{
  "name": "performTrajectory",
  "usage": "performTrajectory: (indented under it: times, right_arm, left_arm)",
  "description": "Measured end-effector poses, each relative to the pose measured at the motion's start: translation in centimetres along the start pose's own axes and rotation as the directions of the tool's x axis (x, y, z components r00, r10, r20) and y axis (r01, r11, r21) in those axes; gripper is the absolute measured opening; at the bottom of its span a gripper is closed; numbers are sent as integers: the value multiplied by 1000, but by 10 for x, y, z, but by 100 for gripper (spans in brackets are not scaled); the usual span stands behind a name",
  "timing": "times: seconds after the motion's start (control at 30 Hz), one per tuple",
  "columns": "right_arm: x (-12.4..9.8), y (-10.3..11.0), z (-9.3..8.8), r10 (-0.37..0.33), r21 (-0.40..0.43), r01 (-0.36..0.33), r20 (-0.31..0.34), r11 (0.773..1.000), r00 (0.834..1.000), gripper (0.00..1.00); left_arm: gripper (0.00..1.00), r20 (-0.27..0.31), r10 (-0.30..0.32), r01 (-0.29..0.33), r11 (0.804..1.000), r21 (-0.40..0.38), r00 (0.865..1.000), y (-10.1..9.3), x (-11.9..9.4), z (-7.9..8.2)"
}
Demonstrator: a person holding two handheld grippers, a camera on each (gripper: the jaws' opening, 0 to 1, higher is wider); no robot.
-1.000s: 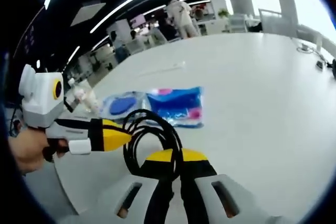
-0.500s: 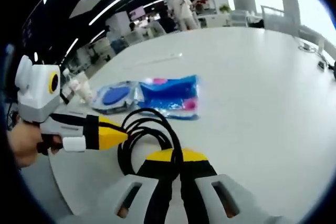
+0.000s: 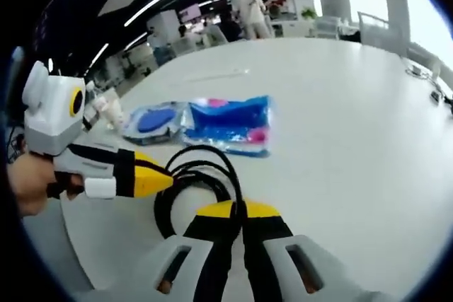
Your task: Arrange the tabletop items into an orderly group along one side of the table until the central work area is clear of visible clutter.
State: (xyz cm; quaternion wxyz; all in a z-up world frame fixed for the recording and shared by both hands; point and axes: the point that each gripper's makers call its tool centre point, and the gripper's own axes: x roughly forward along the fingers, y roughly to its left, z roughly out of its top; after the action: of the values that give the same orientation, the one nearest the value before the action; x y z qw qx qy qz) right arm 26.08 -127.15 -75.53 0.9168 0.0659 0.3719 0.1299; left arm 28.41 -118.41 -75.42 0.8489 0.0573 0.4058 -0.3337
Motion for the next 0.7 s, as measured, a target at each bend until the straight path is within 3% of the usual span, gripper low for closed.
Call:
performTrajectory:
  times: [0.53, 0.7]
  right_arm:
    - [-3, 1, 4, -4, -74, 7, 36, 997, 999, 5]
    - [-3, 2, 5, -9, -101, 13, 38, 995, 999, 13]
  left_arm:
    - [12, -1, 5, -5, 1000, 10, 1000, 1, -1, -3]
    - [23, -4, 27, -27, 999, 23, 1000, 5, -2, -3]
